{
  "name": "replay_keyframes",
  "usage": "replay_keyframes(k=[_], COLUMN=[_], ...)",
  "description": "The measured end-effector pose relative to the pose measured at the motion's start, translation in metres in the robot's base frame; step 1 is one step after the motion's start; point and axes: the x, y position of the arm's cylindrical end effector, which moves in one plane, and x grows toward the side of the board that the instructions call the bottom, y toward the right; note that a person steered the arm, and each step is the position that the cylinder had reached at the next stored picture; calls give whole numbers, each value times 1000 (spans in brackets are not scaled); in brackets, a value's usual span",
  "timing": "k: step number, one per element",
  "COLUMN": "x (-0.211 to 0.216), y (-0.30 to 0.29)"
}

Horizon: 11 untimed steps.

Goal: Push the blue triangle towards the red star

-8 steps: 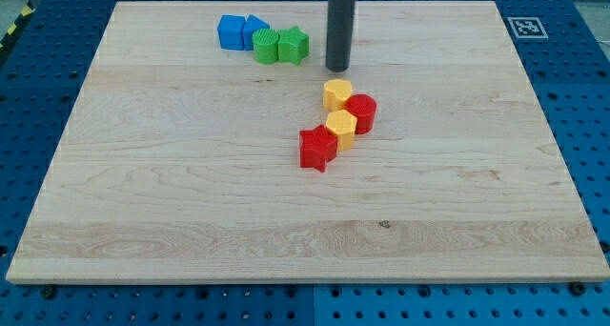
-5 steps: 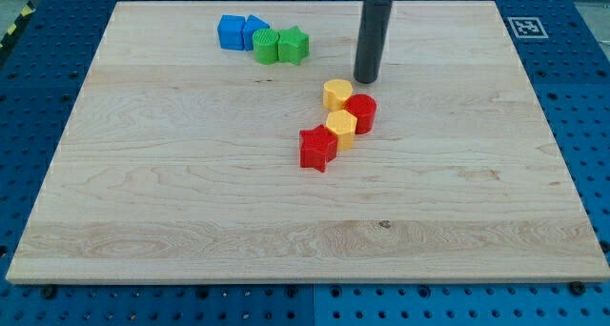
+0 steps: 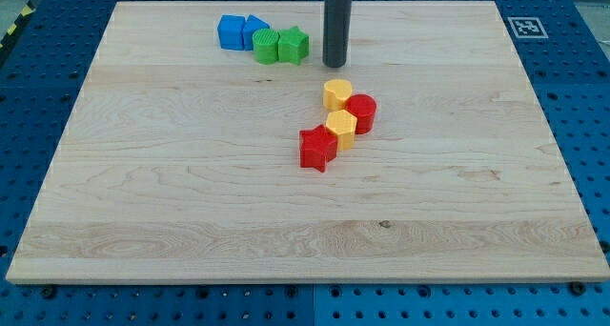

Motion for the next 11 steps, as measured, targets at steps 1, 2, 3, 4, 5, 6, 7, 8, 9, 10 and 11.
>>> replay_keyframes(k=[1, 2, 3, 4, 5, 6, 7, 8, 9, 10, 11], x=[-47, -69, -64, -44, -22, -19, 0, 1, 8, 43, 62], y=[-5, -47, -99, -139, -171, -173, -173, -174, -183, -191, -193])
